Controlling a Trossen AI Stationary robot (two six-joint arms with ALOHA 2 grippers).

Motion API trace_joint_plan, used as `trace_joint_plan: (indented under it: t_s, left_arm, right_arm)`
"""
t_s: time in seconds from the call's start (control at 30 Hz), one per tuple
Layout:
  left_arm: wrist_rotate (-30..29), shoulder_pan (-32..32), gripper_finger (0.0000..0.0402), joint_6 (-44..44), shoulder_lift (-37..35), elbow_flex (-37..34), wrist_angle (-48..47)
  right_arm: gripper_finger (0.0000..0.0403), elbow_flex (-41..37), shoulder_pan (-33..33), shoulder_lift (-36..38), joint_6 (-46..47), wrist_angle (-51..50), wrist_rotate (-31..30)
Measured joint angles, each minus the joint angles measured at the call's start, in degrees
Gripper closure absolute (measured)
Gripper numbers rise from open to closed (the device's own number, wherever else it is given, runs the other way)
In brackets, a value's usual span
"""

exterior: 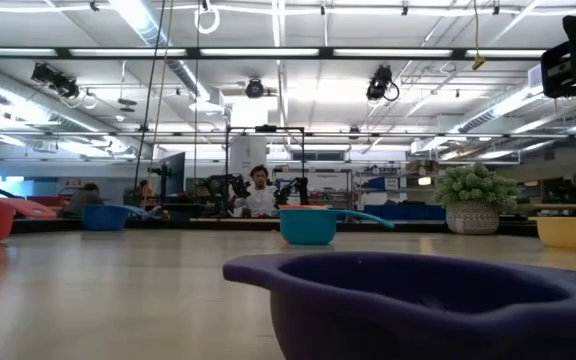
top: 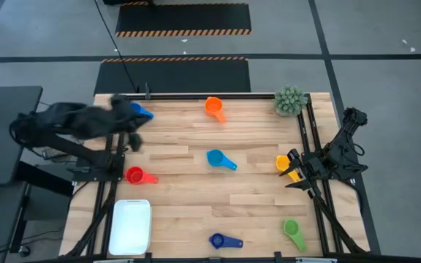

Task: Nest measuring cups in basket
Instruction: Move the orange measuring cup to the center of the table

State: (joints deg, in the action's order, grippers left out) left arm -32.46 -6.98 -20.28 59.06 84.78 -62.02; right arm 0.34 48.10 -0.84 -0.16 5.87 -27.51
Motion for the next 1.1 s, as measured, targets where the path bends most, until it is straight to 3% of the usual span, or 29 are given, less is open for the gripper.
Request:
trace_joint_plan:
  t_s: [0.1,0.2,0.47,0.7,1.1]
  left_arm:
    - [10.67,6.96,0.0402,3.03,4.69,0.80,0.08]
    - [15.88,11.86,0.0400,6.24,8.65,0.96,1.37]
    - [17.42,19.04,0.0374,15.43,17.46,0.94,12.22]
    - [28.83,23.45,0.0362,16.66,22.11,0.94,22.32]
    - [30.63,27.58,0.0301,14.04,25.96,0.96,25.56]
  right_arm:
    - [0.0200,0.02,0.00,0.00,0.00,0.56,0.00]
    - [0.0200,0.01,0.00,0.00,0.00,2.86,0.00]
    - [0.0200,0.01,-0.02,0.02,9.66,13.46,0.17]
    - [0.0200,0.00,0.00,0.00,12.22,17.47,0.20]
    - [0.0200,-0.01,-0.02,0.00,12.58,21.57,-1.98]
